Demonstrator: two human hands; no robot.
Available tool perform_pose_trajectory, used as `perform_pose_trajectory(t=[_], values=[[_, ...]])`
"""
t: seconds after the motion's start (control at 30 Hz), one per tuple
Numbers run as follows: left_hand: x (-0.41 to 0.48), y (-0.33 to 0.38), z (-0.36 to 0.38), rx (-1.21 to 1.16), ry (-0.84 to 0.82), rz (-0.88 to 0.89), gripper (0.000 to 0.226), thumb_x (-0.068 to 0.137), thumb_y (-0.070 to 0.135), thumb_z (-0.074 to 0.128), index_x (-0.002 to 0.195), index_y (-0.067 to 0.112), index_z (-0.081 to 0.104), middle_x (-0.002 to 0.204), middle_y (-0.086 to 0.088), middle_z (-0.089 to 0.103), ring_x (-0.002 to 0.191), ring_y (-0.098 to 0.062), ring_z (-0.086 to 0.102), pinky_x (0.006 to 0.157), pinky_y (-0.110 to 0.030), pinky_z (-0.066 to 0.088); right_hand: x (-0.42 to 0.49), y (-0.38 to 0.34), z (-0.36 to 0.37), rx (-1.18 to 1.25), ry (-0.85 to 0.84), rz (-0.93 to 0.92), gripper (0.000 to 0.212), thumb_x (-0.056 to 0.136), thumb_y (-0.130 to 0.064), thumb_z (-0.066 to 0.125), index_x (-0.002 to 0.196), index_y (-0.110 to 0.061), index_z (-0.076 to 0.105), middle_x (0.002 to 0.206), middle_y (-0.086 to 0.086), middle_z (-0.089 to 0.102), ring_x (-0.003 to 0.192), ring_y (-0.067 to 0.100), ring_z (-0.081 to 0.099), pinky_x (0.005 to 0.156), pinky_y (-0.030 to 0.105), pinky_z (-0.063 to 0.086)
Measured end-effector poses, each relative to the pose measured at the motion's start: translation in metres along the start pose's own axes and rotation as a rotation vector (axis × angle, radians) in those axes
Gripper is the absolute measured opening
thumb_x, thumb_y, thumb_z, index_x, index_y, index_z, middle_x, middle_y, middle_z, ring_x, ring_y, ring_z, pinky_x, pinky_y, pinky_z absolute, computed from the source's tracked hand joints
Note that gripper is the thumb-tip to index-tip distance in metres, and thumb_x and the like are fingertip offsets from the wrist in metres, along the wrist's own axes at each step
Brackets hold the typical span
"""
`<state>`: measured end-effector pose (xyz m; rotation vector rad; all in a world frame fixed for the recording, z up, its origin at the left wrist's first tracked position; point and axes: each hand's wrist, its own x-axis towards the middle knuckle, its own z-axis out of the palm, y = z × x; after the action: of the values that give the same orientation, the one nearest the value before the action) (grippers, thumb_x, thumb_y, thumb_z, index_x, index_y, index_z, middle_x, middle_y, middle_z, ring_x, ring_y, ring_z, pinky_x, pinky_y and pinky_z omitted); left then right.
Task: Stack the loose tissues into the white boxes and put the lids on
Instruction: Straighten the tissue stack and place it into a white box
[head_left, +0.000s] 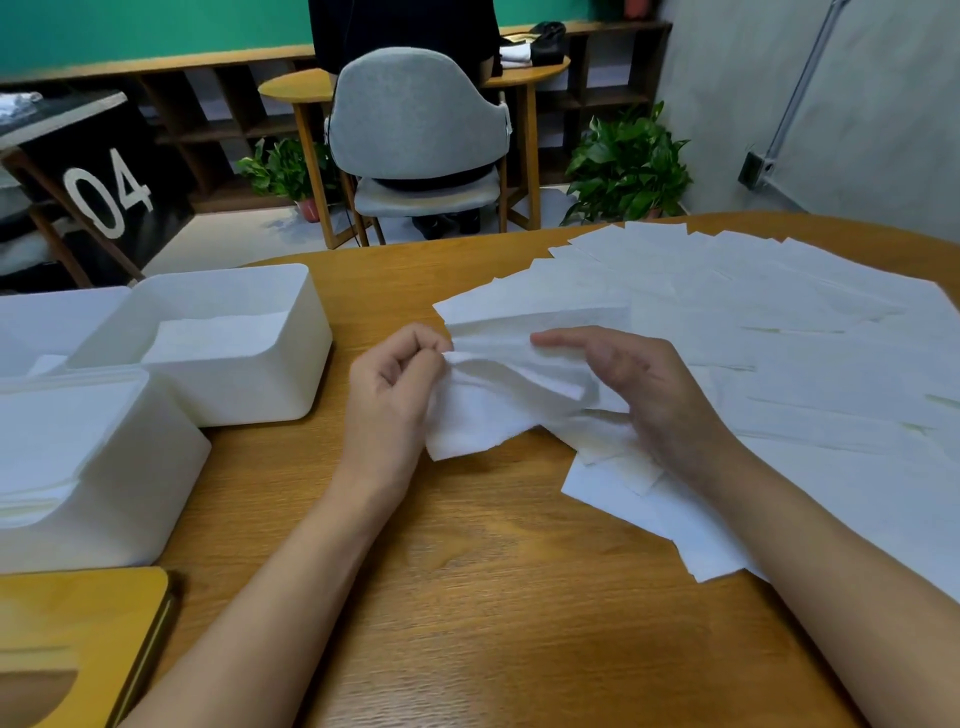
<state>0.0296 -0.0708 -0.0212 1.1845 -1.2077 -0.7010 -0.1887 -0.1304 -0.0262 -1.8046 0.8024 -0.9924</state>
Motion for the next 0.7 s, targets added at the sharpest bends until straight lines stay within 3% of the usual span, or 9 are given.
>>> perform_pose_trajectory(t=[0.1,0.17,0.23,0.27,0.43,0.57,0.7], values=[[0.003,-0.002,0.000,-0.067,-0.005,-0.155,0.016,0.091,0.021,0.062,0.077,0.015,0.064,0.080,-0.014,0.052,0.080,-0.025,0.047,0.073,-0.039,0.034,-0.004,-0.006,0.005,0.079,-0.044,0.025,0.054,0.079,-0.083,0.062,0.101,-0.036,0.076,0.102,-0.016,0.077,0.099,0.002,0.071,0.085,0.018,0.051],[0.002,-0.003,0.002,-0.047,-0.026,-0.190,0.016,0.098,0.017,0.066,0.084,0.010,0.071,0.084,-0.005,0.066,0.082,-0.018,0.059,0.073,-0.034,0.042,-0.006,-0.007,0.008,0.083,-0.006,0.041,0.034,0.084,-0.060,0.077,0.101,-0.031,0.076,0.100,-0.015,0.079,0.095,0.003,0.074,0.079,0.018,0.055],[0.001,-0.003,0.003,-0.031,-0.057,-0.209,0.014,0.101,0.014,0.066,0.091,0.008,0.073,0.088,-0.004,0.073,0.084,-0.012,0.066,0.072,-0.028,0.048,-0.005,-0.005,0.012,0.067,0.089,0.066,0.009,0.092,-0.030,0.078,0.101,-0.027,0.078,0.099,-0.013,0.080,0.094,0.004,0.075,0.078,0.018,0.056],[0.001,-0.003,0.003,-0.012,-0.073,-0.202,0.009,0.100,0.014,0.068,0.096,0.009,0.074,0.092,-0.004,0.077,0.085,-0.012,0.069,0.071,-0.026,0.051,-0.004,-0.003,0.012,0.071,0.131,0.081,0.008,0.094,-0.020,0.075,0.099,-0.026,0.078,0.098,-0.012,0.081,0.091,0.003,0.075,0.077,0.017,0.056],[0.001,-0.001,0.005,0.067,-0.074,-0.151,0.019,0.092,0.010,0.079,0.110,0.011,0.073,0.098,0.011,0.080,0.087,-0.003,0.075,0.068,-0.017,0.056,-0.003,-0.005,0.009,0.091,0.136,0.133,0.017,0.095,-0.017,0.074,0.107,-0.029,0.075,0.099,-0.017,0.079,0.092,0.001,0.074,0.071,0.014,0.054],[0.000,-0.002,0.007,0.014,-0.077,-0.193,0.025,0.090,0.008,0.081,0.113,0.011,0.071,0.099,0.003,0.081,0.089,-0.012,0.078,0.068,-0.021,0.059,-0.004,-0.007,0.012,0.082,0.101,0.091,0.033,0.098,-0.012,0.070,0.126,-0.029,0.070,0.120,-0.017,0.072,0.109,0.004,0.069,0.082,0.019,0.056],[0.000,-0.004,0.007,0.147,-0.025,-0.127,0.032,0.090,0.020,0.083,0.119,0.021,0.070,0.111,0.008,0.073,0.098,0.002,0.067,0.073,-0.013,0.053,-0.003,-0.008,0.010,0.016,0.139,0.019,0.052,0.099,-0.008,0.069,0.141,-0.035,0.054,0.133,-0.022,0.058,0.118,-0.005,0.058,0.091,0.014,0.049]])
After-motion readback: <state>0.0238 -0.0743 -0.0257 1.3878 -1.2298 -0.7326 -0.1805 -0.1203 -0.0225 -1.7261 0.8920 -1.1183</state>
